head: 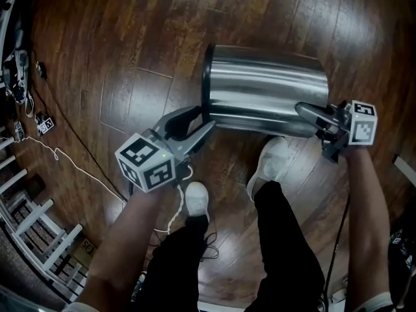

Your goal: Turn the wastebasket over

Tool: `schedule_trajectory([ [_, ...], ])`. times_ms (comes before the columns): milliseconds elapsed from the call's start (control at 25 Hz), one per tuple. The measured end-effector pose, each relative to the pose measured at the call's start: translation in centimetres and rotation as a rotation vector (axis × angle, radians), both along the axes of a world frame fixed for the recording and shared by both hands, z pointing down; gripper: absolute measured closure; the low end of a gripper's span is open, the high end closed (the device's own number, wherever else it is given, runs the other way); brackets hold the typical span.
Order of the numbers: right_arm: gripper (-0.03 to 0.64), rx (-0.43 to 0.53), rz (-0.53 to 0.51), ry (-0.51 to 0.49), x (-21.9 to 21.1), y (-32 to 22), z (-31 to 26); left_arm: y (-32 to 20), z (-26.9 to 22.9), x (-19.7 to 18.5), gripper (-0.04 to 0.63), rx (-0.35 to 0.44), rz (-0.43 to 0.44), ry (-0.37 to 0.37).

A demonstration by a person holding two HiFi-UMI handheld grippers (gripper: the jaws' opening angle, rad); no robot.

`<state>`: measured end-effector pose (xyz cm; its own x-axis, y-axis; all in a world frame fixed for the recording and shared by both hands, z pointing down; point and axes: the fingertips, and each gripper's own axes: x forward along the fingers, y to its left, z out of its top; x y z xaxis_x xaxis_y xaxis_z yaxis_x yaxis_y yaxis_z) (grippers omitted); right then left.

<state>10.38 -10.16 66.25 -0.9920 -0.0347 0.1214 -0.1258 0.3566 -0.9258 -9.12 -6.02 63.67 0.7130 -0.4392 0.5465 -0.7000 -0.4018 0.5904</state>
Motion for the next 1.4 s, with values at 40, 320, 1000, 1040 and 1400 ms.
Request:
schedule_trajectory([
  [40,0.567,-0.002,0.015,0.026,0.2,-0.1,0.2,-0.1,-0.1,-0.1,0.412,-0.002,-0.004,0.001],
  [320,0.471,0.027,0.183,0.293,4.2,1.2,0.5,-1.3,1.1,-1.3,0.399,-0.075,-0.016,-0.001],
  [1000,0.517,0.030,0.260,0.493,4.3,2.6,1.3,-2.6,-3.2,-0.7,0.526,-0.114,-0.002,-0.035],
  [1040,0.508,0.017,0.256,0.479,3.7,2.7,1.6,-2.4,-4.6,-0.8,0.526,-0.094,0.014,-0.057],
  [1400,0.465,-0.043,0.150,0.579,0.8,3.6,6.1,-2.1,-9.4,1.9,0.525,0.061,0.134,-0.313],
])
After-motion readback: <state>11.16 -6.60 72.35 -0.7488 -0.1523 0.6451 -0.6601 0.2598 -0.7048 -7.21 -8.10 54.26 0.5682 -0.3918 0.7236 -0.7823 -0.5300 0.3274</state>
